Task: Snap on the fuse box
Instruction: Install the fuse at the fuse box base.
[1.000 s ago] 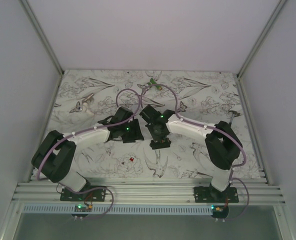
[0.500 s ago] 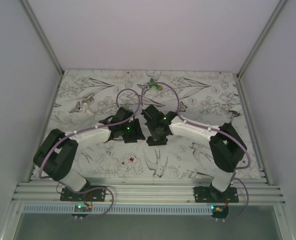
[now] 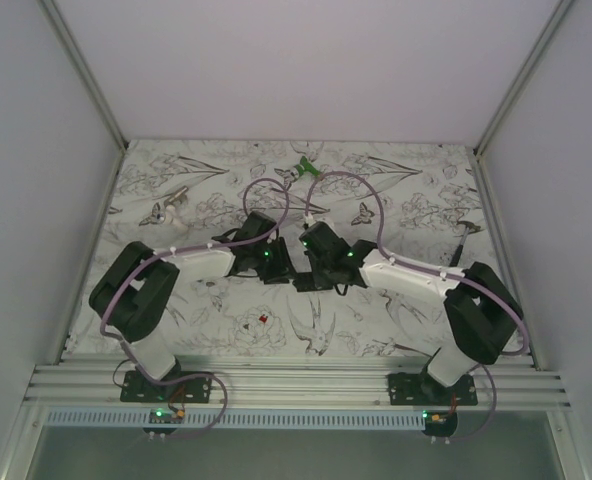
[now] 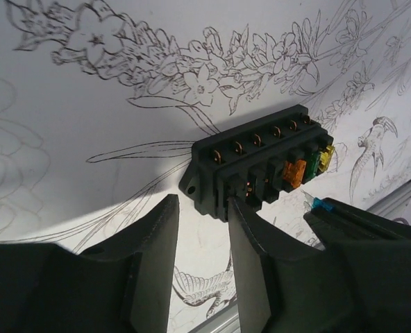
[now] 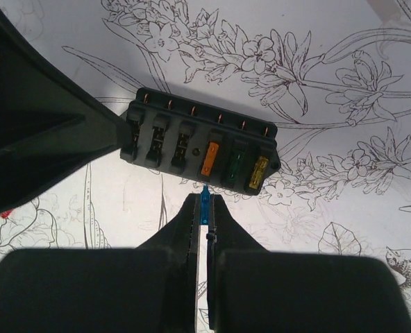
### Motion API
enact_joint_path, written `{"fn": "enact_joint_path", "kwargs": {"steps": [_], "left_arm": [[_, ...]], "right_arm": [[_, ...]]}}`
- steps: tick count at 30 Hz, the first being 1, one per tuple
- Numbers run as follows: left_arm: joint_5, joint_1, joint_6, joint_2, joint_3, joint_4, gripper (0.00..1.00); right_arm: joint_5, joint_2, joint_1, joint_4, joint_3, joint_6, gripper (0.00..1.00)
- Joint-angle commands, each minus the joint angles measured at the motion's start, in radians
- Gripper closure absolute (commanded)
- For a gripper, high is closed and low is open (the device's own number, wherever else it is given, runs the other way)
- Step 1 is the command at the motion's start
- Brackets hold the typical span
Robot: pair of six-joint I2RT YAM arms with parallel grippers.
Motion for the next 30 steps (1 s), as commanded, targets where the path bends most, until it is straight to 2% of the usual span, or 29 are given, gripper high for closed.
{"fn": "enact_joint_path", "kwargs": {"steps": [1, 8, 17, 30], "left_arm": [[0.043, -0.024, -0.042, 0.045, 0.021, 0.032, 0.63], [0.055, -0.048, -0.065, 0.052, 0.016, 0.052, 0.64], [0.04, -0.042, -0.059, 0.007, -0.011, 0.053, 0.6], [0.129, -0.069, -0.04, 0.049, 0.019, 0.056, 0.62]], "right_arm": [[0.021, -0.035, -0.012, 0.098, -0.03, 0.047, 1.0], [0.024, -0.082, -0.019, 0.117, -0.051, 0.048, 1.0], [0.005, -0.063, -0.029, 0.109, -0.048, 0.088, 1.0], [-0.007, -0.062, -0.03, 0.114, -0.084, 0.111, 1.0]]}}
